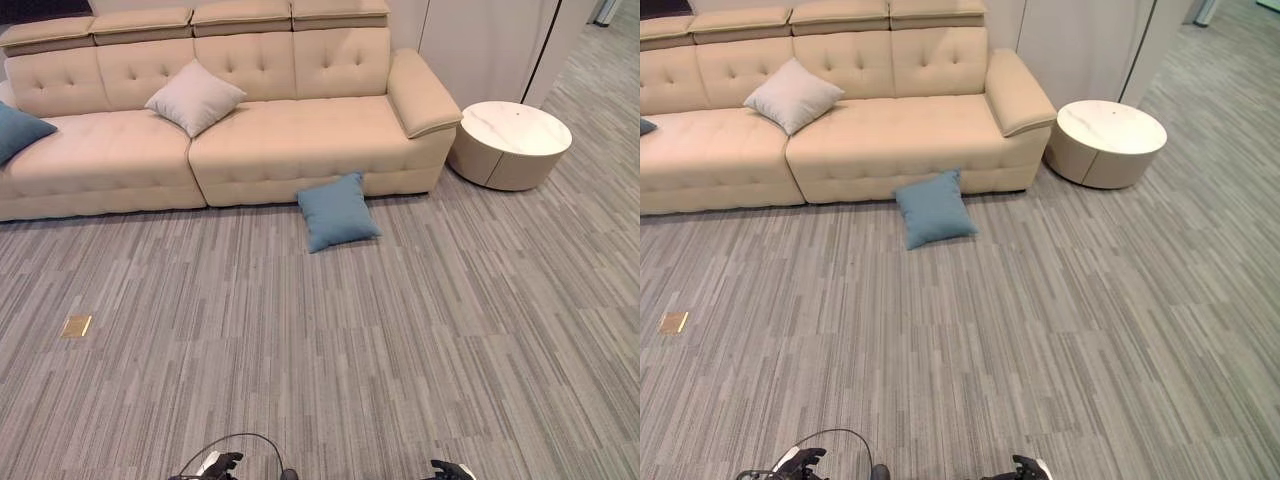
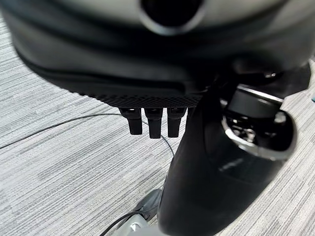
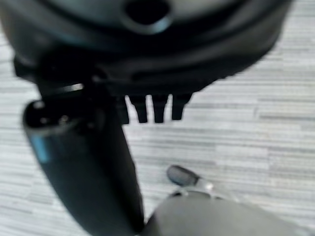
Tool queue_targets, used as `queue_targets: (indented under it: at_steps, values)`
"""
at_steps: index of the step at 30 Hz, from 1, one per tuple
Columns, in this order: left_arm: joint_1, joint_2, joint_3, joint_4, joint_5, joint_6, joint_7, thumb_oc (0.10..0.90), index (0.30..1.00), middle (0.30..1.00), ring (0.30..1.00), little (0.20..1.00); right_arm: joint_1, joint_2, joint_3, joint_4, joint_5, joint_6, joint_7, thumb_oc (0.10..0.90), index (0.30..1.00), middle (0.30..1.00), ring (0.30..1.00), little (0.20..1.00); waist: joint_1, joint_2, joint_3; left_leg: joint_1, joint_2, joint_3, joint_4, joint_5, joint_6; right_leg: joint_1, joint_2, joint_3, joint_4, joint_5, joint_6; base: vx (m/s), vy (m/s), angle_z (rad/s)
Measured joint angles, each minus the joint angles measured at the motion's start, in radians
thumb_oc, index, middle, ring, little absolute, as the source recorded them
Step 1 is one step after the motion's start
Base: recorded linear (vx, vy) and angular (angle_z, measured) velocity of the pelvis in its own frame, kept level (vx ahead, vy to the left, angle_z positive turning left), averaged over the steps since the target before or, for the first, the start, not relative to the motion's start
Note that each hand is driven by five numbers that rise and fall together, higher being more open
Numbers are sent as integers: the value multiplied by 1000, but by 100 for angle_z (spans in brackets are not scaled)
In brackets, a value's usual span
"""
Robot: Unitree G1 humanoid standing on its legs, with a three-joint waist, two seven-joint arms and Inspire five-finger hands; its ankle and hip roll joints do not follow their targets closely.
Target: Pick up all the scattered cushions and arrange them neatly on the sofa.
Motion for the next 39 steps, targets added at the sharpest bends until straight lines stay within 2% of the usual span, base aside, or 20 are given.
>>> queue_targets:
  at_steps: [5,16,18,20,22,25,28,29,30,31,32,34,35,36,37,39]
  values:
    - [7,-17,46,21,-88,3,4,800,900,900,900,900,10,3,-20,1,1,-2,0,800,900,900,900,900,1,0,0,2,0,-2,0,0,0,2,0,-2,0,-1,1,0,0,0]
    - [-1,-12,26,24,-66,4,4,800,900,900,900,900,8,4,-42,0,18,-4,0,800,900,900,900,900,-4,2,7,-9,2,16,0,-2,2,-18,-1,7,3,-1,1,16,-37,-4]
    - [-7,-10,26,24,-48,5,6,800,900,900,900,900,7,7,-66,-1,53,-5,0,800,900,900,900,900,-12,3,20,-7,3,22,0,-2,2,-17,0,9,4,-1,1,32,-116,-5]
    - [-17,-8,25,31,-49,6,7,800,900,900,900,900,5,16,-162,-5,209,-11,8,800,900,900,900,900,-31,9,36,-10,7,27,0,-2,2,-29,1,16,12,-4,4,57,-201,-12]
    - [-36,-9,1,37,-50,21,5,800,900,900,900,900,6,15,-196,5,317,-21,15,800,900,900,900,900,-45,18,43,-19,14,44,0,-2,2,-50,5,34,21,-6,4,91,-197,-23]
    - [-58,-14,-50,40,-49,26,5,800,900,900,900,900,16,15,-197,60,366,-14,22,800,900,900,900,900,-89,33,48,-27,23,48,0,-3,-1,-61,13,37,21,-10,-5,105,-176,-8]
    - [-71,-23,-50,40,-62,26,5,800,900,900,900,900,18,17,-196,78,386,-17,24,800,900,900,900,900,-104,37,52,-31,37,55,4,-5,-13,-67,28,42,23,-17,-12,94,-242,-6]
    - [-79,-29,-49,35,-86,23,4,800,900,900,900,900,14,20,-195,81,382,-17,24,800,900,900,900,900,-97,31,55,-37,39,55,21,-5,-14,-65,29,47,21,-18,-20,132,-362,-9]
    - [-87,-43,-43,19,-109,21,5,800,900,900,900,900,4,22,-194,82,371,-17,22,800,900,900,900,900,-85,23,66,-69,50,49,93,-19,-41,-82,37,44,58,-48,-35,177,-380,-16]
    - [-110,-38,-35,2,-132,12,7,800,900,900,900,900,-14,29,-193,83,360,-14,22,800,900,900,900,900,-74,-14,94,-119,51,43,217,-25,-62,-100,16,57,103,-72,-51,183,-246,-26]
    - [-136,-29,-31,-1,-150,4,6,800,900,900,900,900,-25,29,-190,83,341,-6,21,800,900,900,900,900,-56,-38,103,-160,52,33,309,-16,-72,-105,4,61,117,-76,-63,137,-165,-23]
    - [-152,-45,3,-20,-177,-8,27,800,900,900,900,900,-31,16,-166,84,301,-4,13,800,900,900,900,900,-43,-47,118,-266,71,-6,528,-14,-81,-91,11,63,128,-88,-91,336,-53,-5]
    - [-152,-48,-2,-34,-190,-15,25,800,900,900,900,900,-41,13,-141,85,280,-4,-2,800,900,900,900,900,-23,-52,122,-313,60,-24,583,-38,-74,-79,14,79,125,-99,-103,369,-8,1]
    - [-155,-56,-5,-39,-191,-24,26,800,900,900,900,900,-40,4,-128,105,270,-3,-10,800,900,900,900,900,-22,-58,122,-326,41,-35,549,-59,-65,-83,10,88,125,-99,-103,295,31,-13]
    - [-157,-70,-5,-47,-200,-27,25,800,900,900,900,900,-59,-14,-109,121,254,2,-16,800,900,900,900,900,-12,-43,127,-338,13,-31,444,-63,-48,-81,13,94,112,-97,-105,490,64,-22]
    - [-157,-88,0,-46,-206,-26,29,800,900,900,900,900,-62,-28,-86,112,225,-3,-26,800,900,900,900,900,7,-17,132,-350,-9,-27,300,-40,-43,-55,34,107,77,-96,-102,610,106,-23]
